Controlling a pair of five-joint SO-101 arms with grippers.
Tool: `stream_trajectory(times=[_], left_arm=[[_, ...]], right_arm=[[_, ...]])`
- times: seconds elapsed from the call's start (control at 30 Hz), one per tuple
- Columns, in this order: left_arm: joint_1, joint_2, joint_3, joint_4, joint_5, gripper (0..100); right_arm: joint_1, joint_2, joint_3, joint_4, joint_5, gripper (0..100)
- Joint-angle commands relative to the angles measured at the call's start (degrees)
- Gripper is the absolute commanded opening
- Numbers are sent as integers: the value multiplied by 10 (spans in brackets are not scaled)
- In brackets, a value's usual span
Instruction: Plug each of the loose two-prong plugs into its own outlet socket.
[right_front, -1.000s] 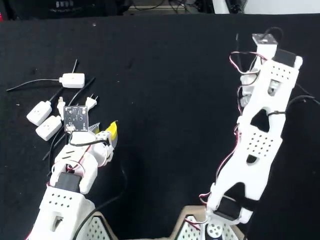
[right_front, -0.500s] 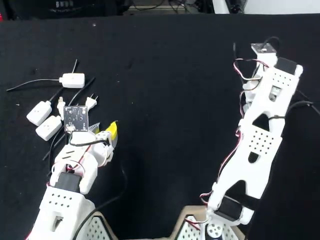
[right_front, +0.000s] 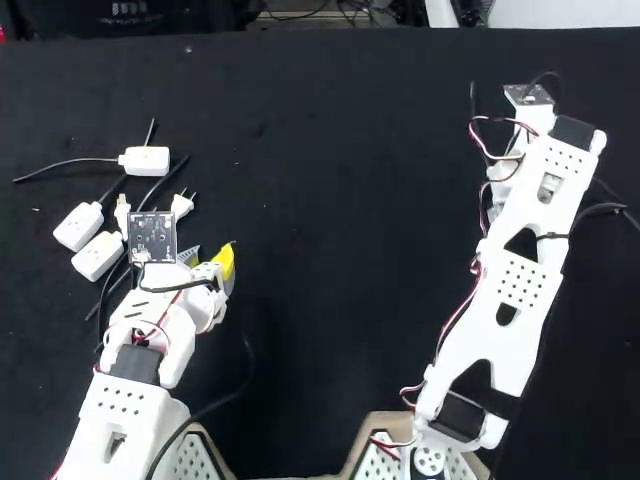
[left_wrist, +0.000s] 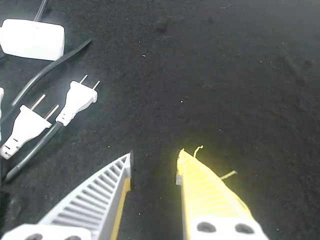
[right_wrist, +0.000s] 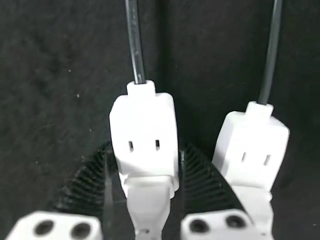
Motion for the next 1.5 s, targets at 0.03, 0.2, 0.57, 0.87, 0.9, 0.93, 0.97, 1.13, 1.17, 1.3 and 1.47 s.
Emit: stream_trajectory(times=[0.03,0.2,0.57,0.87,0.9,0.93,0.97,1.13,1.17,1.3,1.47], left_arm=[[0,-7,-8,-10,1,155],[0,-7,-7,-10,0,155],[0,-7,-7,-10,0,155],[0,-7,-7,-10,0,155],[0,-7,-7,-10,-1,155],[0,-7,-7,-10,-1,155],[0,-7,-7,-10,-1,155],[0,-7,-7,-10,-1,155],[0,-7,-7,-10,-1,155],[0,-7,-7,-10,-1,155],[0,-7,-7,-10,-1,155]], right_arm=[[16,-7,-28,28,-3,13],[17,-6,-28,28,-3,14],[20,-8,-32,28,-3,148],[3,-40,-35,29,-43,155],[2,-40,-34,30,-43,167],[2,-41,-34,30,-43,192],[3,-41,-33,30,-43,224],[4,-44,-37,30,-37,295],[2,-45,-38,30,-31,286],[-10,-58,-46,30,-28,269],[-20,-110,-46,33,-33,267]])
